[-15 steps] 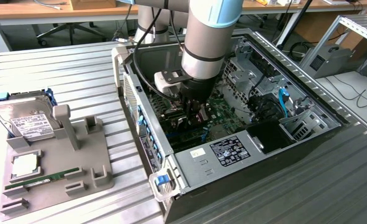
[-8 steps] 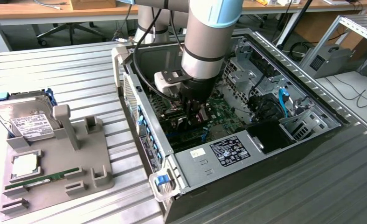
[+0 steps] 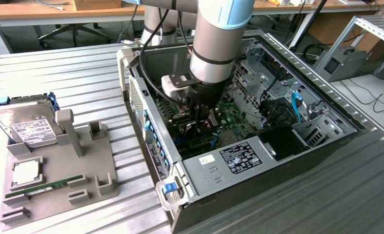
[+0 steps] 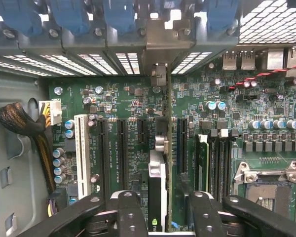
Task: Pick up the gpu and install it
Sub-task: 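Insert the gpu into the slot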
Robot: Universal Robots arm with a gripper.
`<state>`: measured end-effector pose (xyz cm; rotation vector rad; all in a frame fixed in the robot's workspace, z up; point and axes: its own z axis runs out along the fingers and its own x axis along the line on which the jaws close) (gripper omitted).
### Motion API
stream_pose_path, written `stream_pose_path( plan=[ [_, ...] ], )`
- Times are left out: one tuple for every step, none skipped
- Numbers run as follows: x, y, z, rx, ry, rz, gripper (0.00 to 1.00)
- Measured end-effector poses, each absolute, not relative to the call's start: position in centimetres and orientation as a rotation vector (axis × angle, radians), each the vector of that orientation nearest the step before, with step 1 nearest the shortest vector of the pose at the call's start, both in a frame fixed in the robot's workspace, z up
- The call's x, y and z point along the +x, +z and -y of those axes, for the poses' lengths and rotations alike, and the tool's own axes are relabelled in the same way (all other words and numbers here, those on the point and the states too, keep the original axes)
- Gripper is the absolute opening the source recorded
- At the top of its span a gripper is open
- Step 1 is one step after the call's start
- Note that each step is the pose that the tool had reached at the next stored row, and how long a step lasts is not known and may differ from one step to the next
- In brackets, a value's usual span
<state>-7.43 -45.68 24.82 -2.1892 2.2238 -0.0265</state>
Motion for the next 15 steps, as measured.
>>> stream_pose_path(
  plan=[
    [-7.4, 25.0, 45.7, -2.189, -0.027, -2.224, 0.41],
    [-7.4, 25.2, 45.7, -2.189, -0.026, -2.224, 0.41],
    [-7.4, 25.5, 45.7, -2.189, -0.026, -2.224, 0.41],
    [-7.4, 25.7, 45.7, -2.189, -0.026, -2.223, 0.41],
    [-7.4, 25.9, 45.7, -2.189, -0.026, -2.224, 0.41],
    [-7.4, 26.1, 45.7, -2.189, -0.026, -2.224, 0.41],
    [-7.4, 26.3, 45.7, -2.189, -0.026, -2.224, 0.41],
    [-7.4, 26.5, 45.7, -2.189, -0.026, -2.224, 0.41],
    [-7.4, 26.7, 45.7, -2.189, -0.026, -2.224, 0.41],
    [-7.4, 26.9, 45.7, -2.189, -0.026, -2.224, 0.41],
    [-7.4, 27.0, 45.6, -2.189, -0.026, -2.224, 0.41],
    [-7.4, 27.0, 45.6, -2.189, -0.026, -2.223, 0.41],
    [-7.4, 27.0, 45.6, -2.189, -0.026, -2.224, 0.41],
    [-7.4, 27.0, 45.6, -2.189, -0.026, -2.224, 0.41],
    [-7.4, 27.0, 45.7, -2.189, -0.026, -2.224, 0.41]
  ],
)
